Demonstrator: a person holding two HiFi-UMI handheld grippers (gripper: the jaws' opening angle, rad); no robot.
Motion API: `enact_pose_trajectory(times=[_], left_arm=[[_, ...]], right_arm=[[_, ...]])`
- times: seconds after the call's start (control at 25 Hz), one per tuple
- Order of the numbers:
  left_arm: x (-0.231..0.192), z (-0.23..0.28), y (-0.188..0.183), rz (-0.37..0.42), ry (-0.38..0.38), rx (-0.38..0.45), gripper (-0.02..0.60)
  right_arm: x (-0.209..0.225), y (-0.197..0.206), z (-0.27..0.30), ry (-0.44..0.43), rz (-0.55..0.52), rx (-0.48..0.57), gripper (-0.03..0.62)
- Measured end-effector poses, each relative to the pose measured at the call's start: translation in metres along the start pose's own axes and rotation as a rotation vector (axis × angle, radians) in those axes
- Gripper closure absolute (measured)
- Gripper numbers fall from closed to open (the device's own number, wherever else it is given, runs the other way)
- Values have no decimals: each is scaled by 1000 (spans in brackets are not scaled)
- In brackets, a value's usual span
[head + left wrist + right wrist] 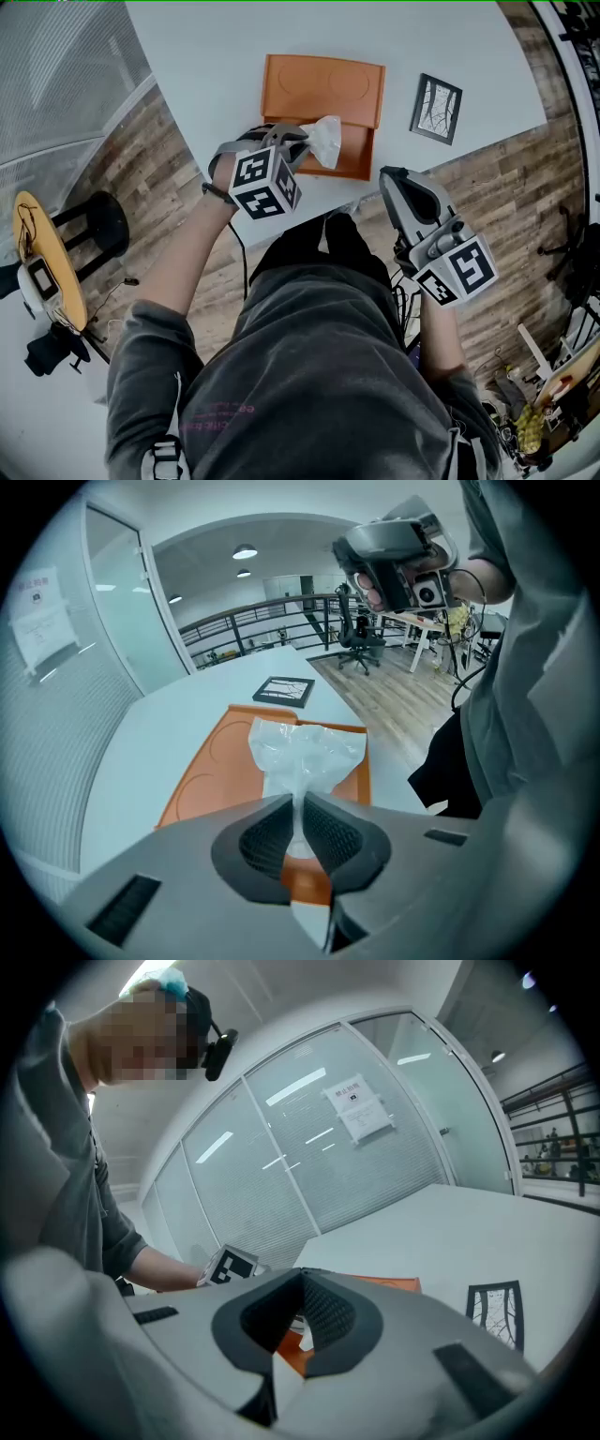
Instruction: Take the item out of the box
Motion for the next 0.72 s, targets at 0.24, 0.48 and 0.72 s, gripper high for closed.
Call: enact_pose_trajectory(times=[0.24,0.48,0.72], left_arm=[[-7,-36,-10,-40,-69,82,548],[-16,-64,-17,-109,-116,165,548],[-21,-85,-20,-157,-158,224,548]], right_arm=[[-10,-12,-1,-6,-35,16,589],[-18,-21,-3,-8,-60,32,589],[-24,-31,-2,-12,-91,48,589]])
Point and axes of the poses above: the fingertips, and each gripper's own axes: z forward along the fingers, x to its right, y out of its underside, the point moved 10 cm from there along -z, backward along the fingers, and after that the axes turned 4 degrees about -x, right-handed, at the moved point
